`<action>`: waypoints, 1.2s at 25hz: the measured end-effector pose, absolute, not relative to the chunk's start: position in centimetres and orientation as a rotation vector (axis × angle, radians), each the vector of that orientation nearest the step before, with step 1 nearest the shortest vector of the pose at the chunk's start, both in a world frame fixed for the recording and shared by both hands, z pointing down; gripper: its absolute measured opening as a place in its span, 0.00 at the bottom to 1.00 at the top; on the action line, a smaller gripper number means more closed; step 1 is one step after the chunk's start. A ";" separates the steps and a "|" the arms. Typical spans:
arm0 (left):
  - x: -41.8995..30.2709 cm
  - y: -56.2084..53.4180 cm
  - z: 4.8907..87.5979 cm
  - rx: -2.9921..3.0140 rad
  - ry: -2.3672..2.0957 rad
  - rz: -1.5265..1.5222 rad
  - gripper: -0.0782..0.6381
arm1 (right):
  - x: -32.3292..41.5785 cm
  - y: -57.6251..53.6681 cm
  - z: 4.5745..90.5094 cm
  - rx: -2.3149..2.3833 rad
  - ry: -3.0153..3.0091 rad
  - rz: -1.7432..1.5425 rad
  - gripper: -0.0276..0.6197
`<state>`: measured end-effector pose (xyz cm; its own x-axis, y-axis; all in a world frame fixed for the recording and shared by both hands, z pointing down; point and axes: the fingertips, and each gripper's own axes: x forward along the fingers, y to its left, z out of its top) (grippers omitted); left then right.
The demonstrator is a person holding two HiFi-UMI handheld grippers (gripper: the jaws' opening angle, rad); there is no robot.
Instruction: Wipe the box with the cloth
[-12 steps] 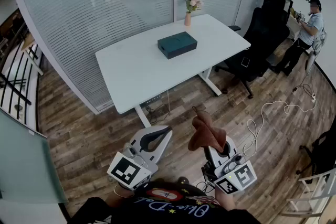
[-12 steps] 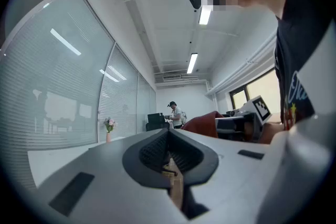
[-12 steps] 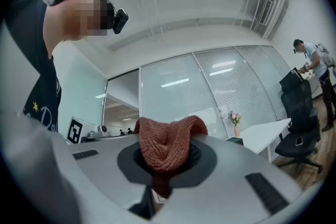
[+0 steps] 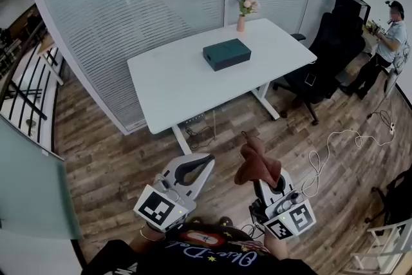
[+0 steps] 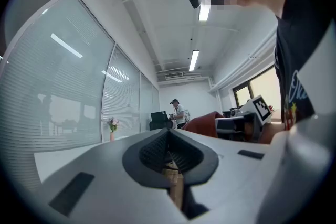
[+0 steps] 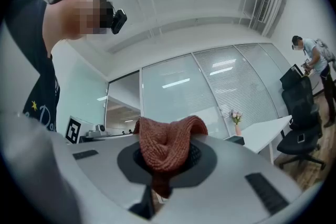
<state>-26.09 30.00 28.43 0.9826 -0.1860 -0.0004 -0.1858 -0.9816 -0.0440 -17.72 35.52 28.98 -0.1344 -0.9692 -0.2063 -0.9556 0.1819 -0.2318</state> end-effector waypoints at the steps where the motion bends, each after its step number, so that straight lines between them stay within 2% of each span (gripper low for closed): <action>1: -26.0 30.1 28.5 -3.081 0.299 -0.012 0.11 | -17.6 35.7 28.9 -1.822 2.156 -0.059 0.08; 9: -24.1 32.6 29.2 -3.083 0.281 -0.051 0.11 | -16.6 38.1 28.9 -1.776 2.180 -0.029 0.08; 21: -17.8 38.4 29.3 -3.095 0.199 -0.071 0.11 | -9.4 44.2 29.8 -1.838 2.082 -0.013 0.08; 30: -16.1 36.2 31.0 -3.095 0.235 -0.115 0.11 | -5.2 44.1 31.7 -1.949 2.004 -0.039 0.08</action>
<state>-16.07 36.22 30.95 0.9858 -0.1520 0.0711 -0.1494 -0.9879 -0.0408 -5.19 44.12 31.72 0.0021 -0.9745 -0.2242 -0.9651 0.0567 -0.2556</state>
